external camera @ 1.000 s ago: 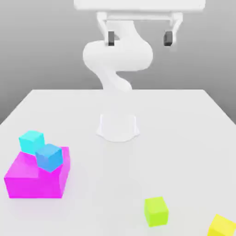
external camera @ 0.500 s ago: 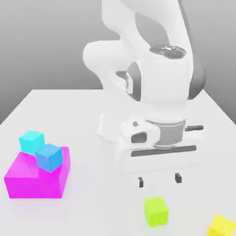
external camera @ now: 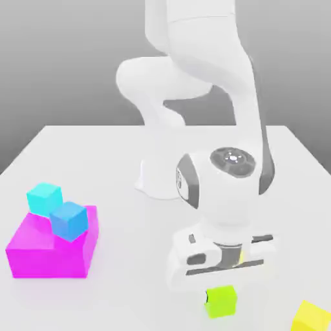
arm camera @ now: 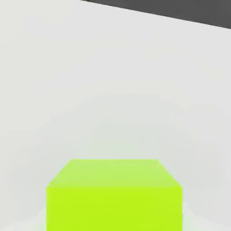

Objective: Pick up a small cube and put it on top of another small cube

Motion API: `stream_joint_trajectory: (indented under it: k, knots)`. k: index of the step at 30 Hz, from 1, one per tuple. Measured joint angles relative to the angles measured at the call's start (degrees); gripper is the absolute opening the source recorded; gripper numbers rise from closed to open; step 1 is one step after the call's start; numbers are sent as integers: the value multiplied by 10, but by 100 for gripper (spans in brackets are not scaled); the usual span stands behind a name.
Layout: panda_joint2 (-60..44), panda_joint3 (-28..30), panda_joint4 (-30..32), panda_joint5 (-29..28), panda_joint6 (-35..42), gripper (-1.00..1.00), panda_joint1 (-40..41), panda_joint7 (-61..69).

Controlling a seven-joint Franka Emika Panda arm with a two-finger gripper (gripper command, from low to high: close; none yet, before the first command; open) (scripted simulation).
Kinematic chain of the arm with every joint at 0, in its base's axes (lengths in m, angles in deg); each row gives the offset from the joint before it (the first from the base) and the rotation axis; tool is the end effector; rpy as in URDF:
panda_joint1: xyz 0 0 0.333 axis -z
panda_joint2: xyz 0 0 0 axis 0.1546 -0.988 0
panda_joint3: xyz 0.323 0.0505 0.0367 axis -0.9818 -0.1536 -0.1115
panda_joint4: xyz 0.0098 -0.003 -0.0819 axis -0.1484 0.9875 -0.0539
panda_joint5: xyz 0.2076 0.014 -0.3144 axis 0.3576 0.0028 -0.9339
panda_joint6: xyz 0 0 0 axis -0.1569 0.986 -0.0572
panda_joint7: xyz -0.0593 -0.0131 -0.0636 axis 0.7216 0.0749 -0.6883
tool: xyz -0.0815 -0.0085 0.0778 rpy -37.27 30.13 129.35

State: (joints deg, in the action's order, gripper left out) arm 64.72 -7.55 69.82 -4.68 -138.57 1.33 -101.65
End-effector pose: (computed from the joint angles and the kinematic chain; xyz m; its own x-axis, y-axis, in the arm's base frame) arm 0.4394 0.1006 0.1729 0.8277 -0.5612 -0.0002 -0.5612 -0.8277 -0.0004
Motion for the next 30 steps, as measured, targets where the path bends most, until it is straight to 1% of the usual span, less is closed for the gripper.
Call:
stream_joint_trajectory:
  k: [3,6,8,10,14,21,23,26,27,30]
  knots:
    - [59,-10,12,17,47,-100,7,12]
    - [121,29,29,14,90,-100,43,3]
    - [161,61,42,4,117,-100,102,-10]
    - [203,81,55,-7,144,-100,164,-25]
    - [285,126,81,-24,198,-100,231,-51]
    - [421,220,127,-50,286,-100,380,-93]
    - [408,232,139,-49,262,-100,393,-94]
    - [358,243,156,-43,196,-100,393,-88]
    - [343,246,161,-41,175,100,392,-85]
    - [343,246,161,-41,175,100,392,-85]
